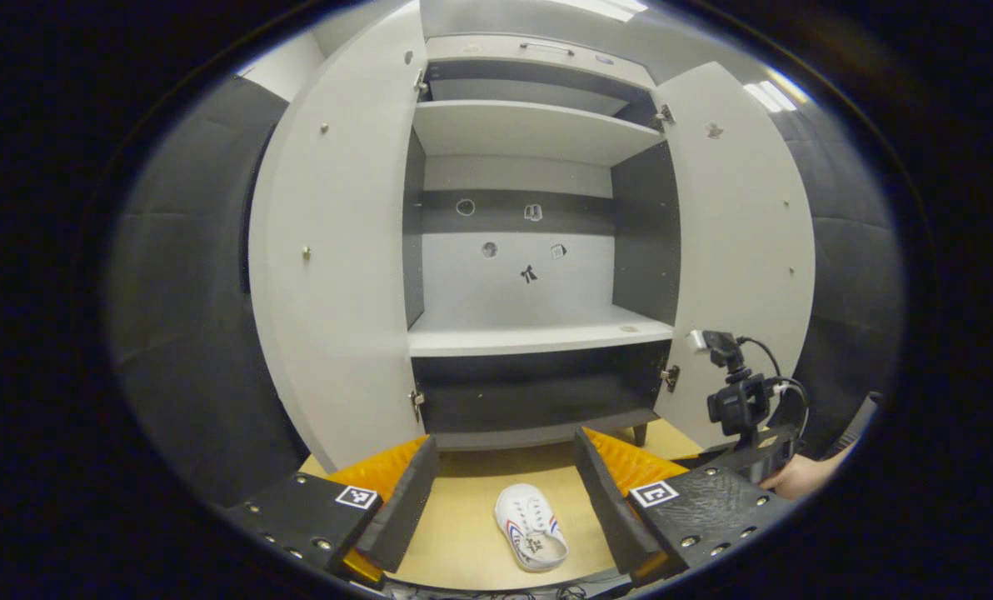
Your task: Grab one shoe with the right hand and put it into the shoe cabinet, grab the other shoe with the left hand and put it into the shoe cabinet; then close the right door with the right hand and the left door with the left hand.
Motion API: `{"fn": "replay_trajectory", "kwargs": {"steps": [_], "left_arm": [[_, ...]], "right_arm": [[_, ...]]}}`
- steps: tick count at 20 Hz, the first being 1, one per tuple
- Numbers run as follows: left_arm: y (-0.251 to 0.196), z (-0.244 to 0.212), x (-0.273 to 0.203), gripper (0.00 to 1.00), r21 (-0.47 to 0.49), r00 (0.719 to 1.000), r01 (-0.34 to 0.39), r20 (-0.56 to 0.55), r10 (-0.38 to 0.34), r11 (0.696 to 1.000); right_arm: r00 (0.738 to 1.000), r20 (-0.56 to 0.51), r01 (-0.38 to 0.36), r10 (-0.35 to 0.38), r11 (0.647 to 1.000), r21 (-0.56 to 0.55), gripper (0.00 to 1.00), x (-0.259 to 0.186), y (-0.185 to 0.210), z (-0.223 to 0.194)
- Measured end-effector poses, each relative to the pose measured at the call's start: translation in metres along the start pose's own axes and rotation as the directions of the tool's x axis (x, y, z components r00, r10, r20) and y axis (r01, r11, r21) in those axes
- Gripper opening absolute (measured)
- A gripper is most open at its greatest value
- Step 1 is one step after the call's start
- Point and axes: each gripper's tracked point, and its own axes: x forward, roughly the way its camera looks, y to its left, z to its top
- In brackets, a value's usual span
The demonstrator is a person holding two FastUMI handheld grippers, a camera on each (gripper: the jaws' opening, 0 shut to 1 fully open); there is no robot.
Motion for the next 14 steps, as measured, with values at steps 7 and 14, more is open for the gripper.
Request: {"fn": "replay_trajectory", "kwargs": {"steps": [7,14], "left_arm": [[-0.002,-0.014,0.014,1.00,0.006,0.999,-0.021,-0.029,0.021,1.000],[0.004,-0.029,0.019,1.00,-0.025,0.996,-0.074,-0.052,0.073,0.997]], "right_arm": [[0.986,-0.160,0.023,-0.038,0.996,-0.091,0.99,0.053,-0.016,-0.052],[0.971,-0.233,0.016,-0.056,0.986,-0.169,0.88,0.074,-0.023,-0.072]]}}
